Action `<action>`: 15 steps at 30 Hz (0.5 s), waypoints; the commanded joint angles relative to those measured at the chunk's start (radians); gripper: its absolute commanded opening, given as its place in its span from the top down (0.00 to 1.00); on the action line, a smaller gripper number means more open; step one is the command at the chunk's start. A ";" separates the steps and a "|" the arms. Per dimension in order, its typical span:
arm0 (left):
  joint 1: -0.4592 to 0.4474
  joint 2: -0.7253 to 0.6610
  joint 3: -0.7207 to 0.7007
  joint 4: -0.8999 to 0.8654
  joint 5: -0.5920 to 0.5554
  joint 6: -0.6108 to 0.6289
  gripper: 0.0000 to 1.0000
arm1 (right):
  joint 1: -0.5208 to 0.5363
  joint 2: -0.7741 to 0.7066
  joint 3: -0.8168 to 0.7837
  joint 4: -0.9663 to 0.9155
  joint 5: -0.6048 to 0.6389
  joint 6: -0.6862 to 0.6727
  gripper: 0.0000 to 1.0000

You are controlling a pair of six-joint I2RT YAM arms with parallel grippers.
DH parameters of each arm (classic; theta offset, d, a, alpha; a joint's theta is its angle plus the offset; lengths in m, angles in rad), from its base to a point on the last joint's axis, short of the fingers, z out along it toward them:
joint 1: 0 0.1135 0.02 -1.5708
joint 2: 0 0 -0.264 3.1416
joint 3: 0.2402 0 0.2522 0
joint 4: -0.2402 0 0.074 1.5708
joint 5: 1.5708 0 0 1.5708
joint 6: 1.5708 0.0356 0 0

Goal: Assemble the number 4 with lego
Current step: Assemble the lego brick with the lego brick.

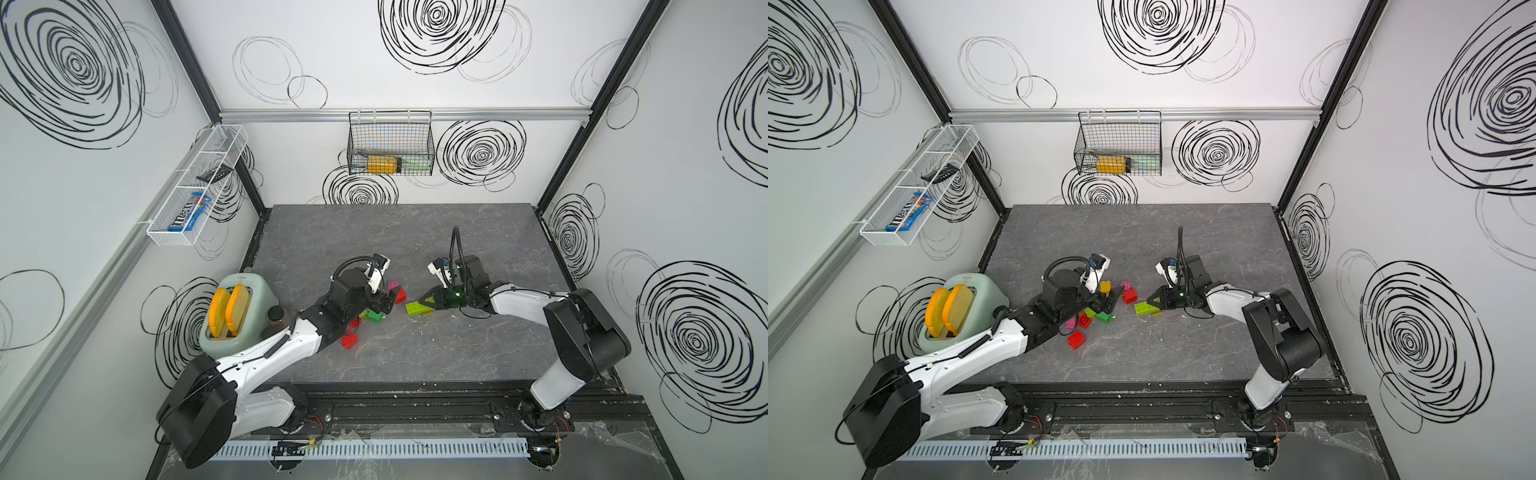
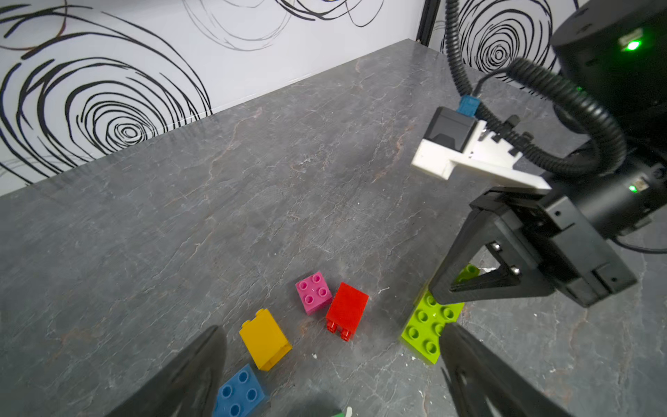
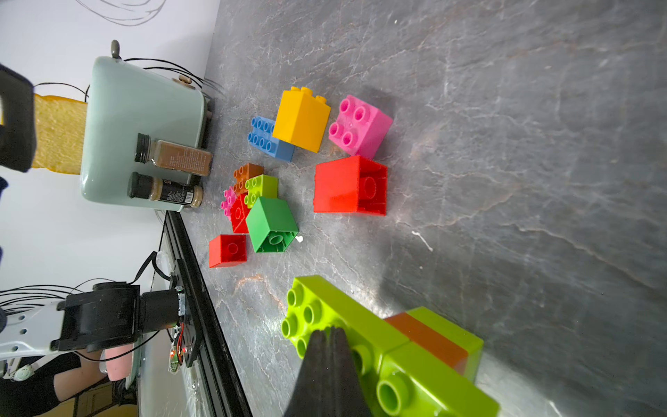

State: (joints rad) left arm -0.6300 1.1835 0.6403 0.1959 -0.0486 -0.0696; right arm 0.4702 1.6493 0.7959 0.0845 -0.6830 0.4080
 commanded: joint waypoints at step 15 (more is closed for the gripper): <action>0.073 0.046 0.032 -0.002 0.025 -0.162 0.04 | 0.012 -0.034 0.052 -0.145 0.073 0.014 0.73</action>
State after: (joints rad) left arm -0.5694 1.2083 0.6289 0.1890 -0.0242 -0.1909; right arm 0.4797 1.6318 0.8356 0.0010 -0.6468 0.4240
